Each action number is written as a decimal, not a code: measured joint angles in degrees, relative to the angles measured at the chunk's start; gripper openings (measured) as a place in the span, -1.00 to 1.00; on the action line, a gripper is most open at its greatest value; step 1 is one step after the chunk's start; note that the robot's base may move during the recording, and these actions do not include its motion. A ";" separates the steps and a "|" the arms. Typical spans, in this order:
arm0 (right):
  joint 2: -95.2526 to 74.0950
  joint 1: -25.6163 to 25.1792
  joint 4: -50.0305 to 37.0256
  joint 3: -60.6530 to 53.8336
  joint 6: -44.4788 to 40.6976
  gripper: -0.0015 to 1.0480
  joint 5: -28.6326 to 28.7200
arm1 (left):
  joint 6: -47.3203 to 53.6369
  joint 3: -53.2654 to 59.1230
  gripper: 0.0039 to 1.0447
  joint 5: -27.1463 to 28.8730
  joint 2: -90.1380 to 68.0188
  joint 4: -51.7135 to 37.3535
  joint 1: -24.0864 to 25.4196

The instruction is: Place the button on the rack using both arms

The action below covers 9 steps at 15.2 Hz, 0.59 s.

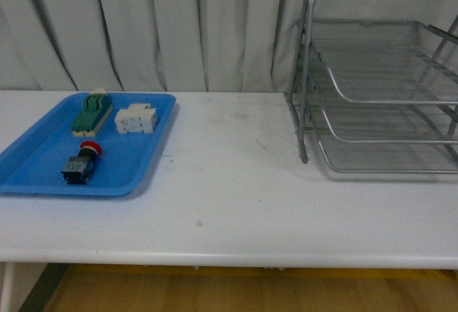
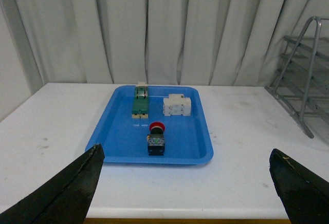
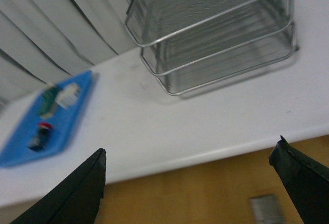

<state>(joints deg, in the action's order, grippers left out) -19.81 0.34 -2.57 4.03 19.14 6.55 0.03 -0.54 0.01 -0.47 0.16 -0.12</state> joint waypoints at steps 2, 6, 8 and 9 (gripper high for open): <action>-24.98 -1.90 -26.23 -0.07 19.67 0.87 2.67 | 0.00 0.00 0.88 0.00 -0.02 0.04 0.00; -70.36 -3.34 -64.11 10.88 41.64 0.87 4.52 | 0.00 0.00 0.88 0.00 0.00 0.04 0.00; -84.67 -2.67 -66.82 17.59 46.07 0.87 4.74 | -0.02 0.00 0.88 0.00 -0.02 0.04 0.00; -89.61 -2.08 -67.25 20.35 47.12 0.87 4.11 | 0.00 0.00 0.88 0.00 -0.02 0.04 0.00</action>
<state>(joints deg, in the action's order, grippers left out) -109.43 -1.74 -69.82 24.38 66.26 10.66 0.03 -0.54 0.01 -0.49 0.21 -0.12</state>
